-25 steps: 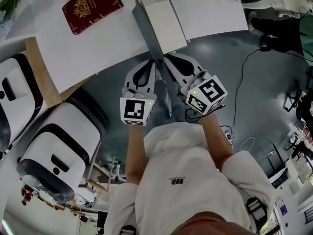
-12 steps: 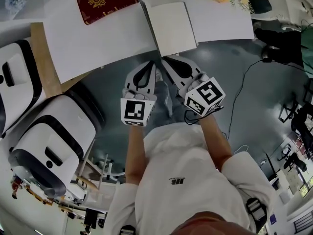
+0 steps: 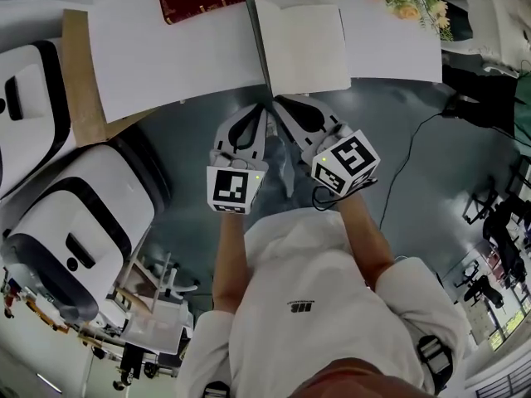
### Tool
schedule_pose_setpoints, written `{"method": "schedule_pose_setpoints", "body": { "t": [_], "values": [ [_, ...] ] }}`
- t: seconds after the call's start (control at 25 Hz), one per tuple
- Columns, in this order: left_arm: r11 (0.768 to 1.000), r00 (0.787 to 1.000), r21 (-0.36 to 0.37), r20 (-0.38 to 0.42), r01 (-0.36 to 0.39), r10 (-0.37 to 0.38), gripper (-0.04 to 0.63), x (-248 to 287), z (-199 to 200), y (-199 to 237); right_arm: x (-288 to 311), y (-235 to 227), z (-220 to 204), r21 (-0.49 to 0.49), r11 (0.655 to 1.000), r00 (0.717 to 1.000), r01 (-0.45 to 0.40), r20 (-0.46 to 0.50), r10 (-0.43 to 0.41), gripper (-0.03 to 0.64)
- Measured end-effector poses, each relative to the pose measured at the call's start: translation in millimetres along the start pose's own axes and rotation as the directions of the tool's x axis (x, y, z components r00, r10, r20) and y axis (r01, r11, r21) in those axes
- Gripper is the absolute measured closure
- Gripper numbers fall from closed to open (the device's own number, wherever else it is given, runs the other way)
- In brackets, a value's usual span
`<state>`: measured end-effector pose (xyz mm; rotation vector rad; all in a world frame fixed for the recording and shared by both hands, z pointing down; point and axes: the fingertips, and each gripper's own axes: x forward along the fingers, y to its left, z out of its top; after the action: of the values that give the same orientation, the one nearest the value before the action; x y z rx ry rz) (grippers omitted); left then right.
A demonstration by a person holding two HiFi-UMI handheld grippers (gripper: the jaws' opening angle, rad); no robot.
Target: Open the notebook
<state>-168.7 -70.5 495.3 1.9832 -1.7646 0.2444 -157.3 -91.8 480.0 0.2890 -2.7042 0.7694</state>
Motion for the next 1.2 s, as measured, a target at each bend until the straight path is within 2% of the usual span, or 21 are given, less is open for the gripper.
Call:
{"method": "schedule_pose_setpoints", "body": {
  "t": [0.72, 1.2],
  "values": [
    [0.988, 0.991, -0.076, 0.0, -0.134, 0.134, 0.595, -29.1, -23.0, 40.7, 50.4, 19.0, -30.7, -0.017, 0.996, 0.99, -0.089, -0.111, 0.087, 0.615],
    [0.976, 0.982, -0.105, -0.005, -0.19, 0.191, 0.595, -38.8, -37.7, 60.3, 76.9, 18.9, -58.9, -0.022, 0.994, 0.982, -0.11, -0.154, 0.105, 0.615]
  ]
}}
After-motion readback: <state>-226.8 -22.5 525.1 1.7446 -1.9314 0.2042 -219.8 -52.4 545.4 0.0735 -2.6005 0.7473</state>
